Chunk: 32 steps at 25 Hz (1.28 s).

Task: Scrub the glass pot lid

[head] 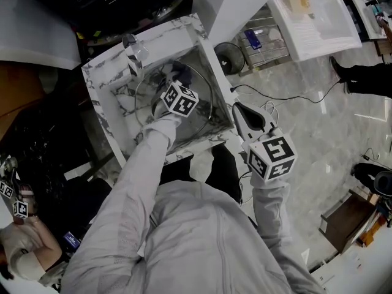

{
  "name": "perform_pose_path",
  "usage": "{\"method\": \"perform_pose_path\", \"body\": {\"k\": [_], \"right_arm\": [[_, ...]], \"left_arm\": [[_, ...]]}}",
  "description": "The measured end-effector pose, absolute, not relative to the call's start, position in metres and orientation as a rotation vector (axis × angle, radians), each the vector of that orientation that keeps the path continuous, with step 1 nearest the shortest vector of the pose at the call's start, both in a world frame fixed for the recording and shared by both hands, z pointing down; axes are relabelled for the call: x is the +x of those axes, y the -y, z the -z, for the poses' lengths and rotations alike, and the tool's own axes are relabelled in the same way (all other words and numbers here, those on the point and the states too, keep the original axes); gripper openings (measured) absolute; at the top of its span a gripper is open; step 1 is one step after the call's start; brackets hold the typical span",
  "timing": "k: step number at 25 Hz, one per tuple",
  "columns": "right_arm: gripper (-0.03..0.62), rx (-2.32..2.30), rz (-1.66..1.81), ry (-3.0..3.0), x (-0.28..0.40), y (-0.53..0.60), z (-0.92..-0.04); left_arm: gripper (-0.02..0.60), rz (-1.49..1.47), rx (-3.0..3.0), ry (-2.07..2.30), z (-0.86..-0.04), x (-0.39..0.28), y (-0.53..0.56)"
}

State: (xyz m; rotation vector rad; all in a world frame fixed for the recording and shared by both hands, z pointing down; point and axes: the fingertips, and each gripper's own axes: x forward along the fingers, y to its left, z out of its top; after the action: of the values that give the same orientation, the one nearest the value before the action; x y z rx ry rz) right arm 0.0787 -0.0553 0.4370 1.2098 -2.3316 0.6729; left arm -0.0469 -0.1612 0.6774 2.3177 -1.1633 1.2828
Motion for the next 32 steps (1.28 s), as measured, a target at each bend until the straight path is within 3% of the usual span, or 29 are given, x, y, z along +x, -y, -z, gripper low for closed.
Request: {"method": "perform_pose_path", "body": {"k": [19,32], "right_arm": [[0.031,1.213,-0.692,2.329,0.082,0.051,-0.440],[0.031,1.209,-0.705,2.330,0.078,0.052,-0.445]], "left_arm": [[0.077,-1.305,2.521,0.786,-0.678,0.017,0.107],[0.077,-1.338,2.571,0.618,-0.678,0.022,0.075]]}}
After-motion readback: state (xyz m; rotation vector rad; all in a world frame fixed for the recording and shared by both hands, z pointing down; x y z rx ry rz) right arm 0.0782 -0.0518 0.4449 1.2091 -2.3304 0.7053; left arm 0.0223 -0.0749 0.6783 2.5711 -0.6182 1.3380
